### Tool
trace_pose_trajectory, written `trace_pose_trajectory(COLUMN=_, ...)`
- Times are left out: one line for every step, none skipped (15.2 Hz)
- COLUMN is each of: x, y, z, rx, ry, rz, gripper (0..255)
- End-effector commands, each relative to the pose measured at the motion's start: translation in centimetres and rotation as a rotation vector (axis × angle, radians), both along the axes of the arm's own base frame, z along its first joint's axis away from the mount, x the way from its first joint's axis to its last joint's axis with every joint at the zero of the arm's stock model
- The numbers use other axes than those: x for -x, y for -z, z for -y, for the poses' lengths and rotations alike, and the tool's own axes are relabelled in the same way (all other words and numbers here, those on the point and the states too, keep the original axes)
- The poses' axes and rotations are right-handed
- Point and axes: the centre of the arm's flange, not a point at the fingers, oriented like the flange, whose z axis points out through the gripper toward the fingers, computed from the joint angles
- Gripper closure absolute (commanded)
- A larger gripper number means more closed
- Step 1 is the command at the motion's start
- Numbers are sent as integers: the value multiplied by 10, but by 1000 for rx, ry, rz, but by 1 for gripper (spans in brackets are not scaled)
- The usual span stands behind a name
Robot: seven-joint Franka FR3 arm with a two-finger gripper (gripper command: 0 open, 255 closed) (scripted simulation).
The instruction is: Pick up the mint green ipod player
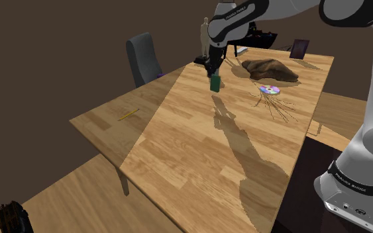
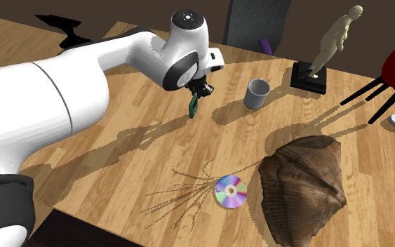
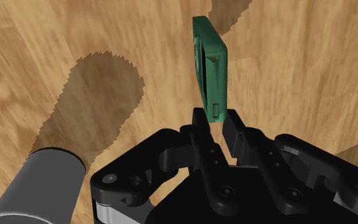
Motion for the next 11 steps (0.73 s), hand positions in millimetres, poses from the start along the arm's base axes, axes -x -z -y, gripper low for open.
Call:
trace_pose_trajectory(x=1, y=-10, z=1, rx=0, ry=0, rz=0, gripper=255)
trace_pose_trajectory(x=1, y=-15, z=1, rx=0, ry=0, rz=0, gripper=255)
trace_pose_trajectory(x=1, y=-20, z=1, rx=0, ry=0, rz=0, gripper=255)
trace_pose_trajectory(x=1, y=-26, z=1, rx=0, ry=0, rz=0, gripper=255)
trace_pose_trajectory(x=1, y=-31, z=1, rx=0, ry=0, rz=0, gripper=255)
trace_pose_trajectory(x=1, y=-36, z=1, rx=0, ry=0, rz=0, gripper=255)
trace_pose_trajectory(x=1, y=-41, z=1, rx=0, ry=0, rz=0, gripper=255)
trace_pose_trajectory(x=1, y=-47, z=1, rx=0, ry=0, rz=0, gripper=255)
trace_pose_trajectory(x=1, y=-52, z=1, rx=0, ry=0, rz=0, gripper=255)
trace_pose_trajectory(x=1, y=-57, z=1, rx=0, ry=0, rz=0, gripper=255)
trace_pose_trajectory(x=1, y=-63, z=1, rx=0, ry=0, rz=0, gripper=255)
